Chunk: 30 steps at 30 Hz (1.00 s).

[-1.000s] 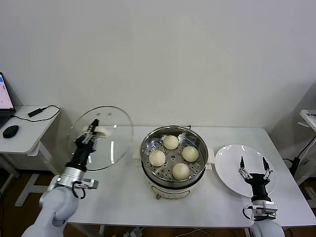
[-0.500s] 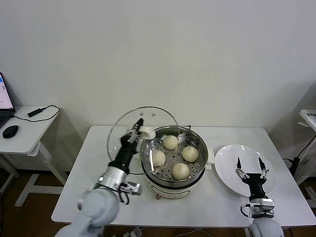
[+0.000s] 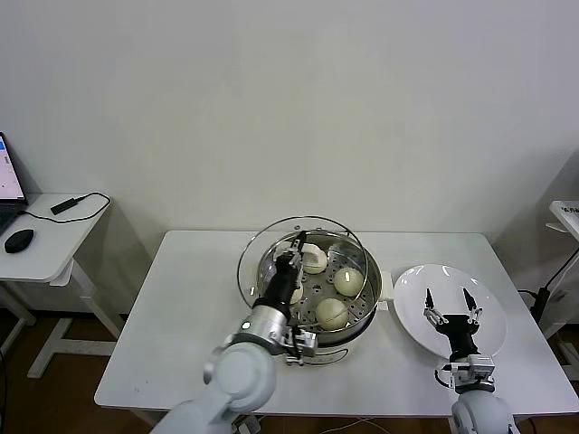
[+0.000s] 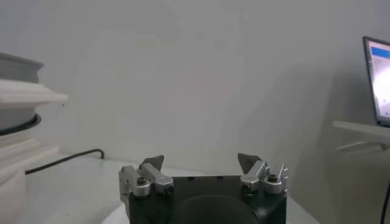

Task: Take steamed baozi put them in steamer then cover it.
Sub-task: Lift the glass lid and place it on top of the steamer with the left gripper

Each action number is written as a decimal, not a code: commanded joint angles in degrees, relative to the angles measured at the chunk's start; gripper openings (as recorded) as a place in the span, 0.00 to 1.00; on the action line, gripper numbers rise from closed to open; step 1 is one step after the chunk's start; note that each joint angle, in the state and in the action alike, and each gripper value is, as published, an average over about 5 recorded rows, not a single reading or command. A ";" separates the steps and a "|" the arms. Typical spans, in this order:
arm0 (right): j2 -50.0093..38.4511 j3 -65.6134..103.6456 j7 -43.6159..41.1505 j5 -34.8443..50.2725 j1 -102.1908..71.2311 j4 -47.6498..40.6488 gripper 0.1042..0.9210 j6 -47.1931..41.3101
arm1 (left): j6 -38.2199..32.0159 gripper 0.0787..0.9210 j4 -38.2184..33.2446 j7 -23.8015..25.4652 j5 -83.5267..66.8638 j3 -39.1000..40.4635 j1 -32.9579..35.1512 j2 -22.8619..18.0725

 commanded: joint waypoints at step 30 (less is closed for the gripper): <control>1.26 -0.41 -0.21 -1.38 1.60 -2.12 0.88 -0.35 | 4.09 0.14 13.48 3.92 11.28 4.18 -3.53 -9.97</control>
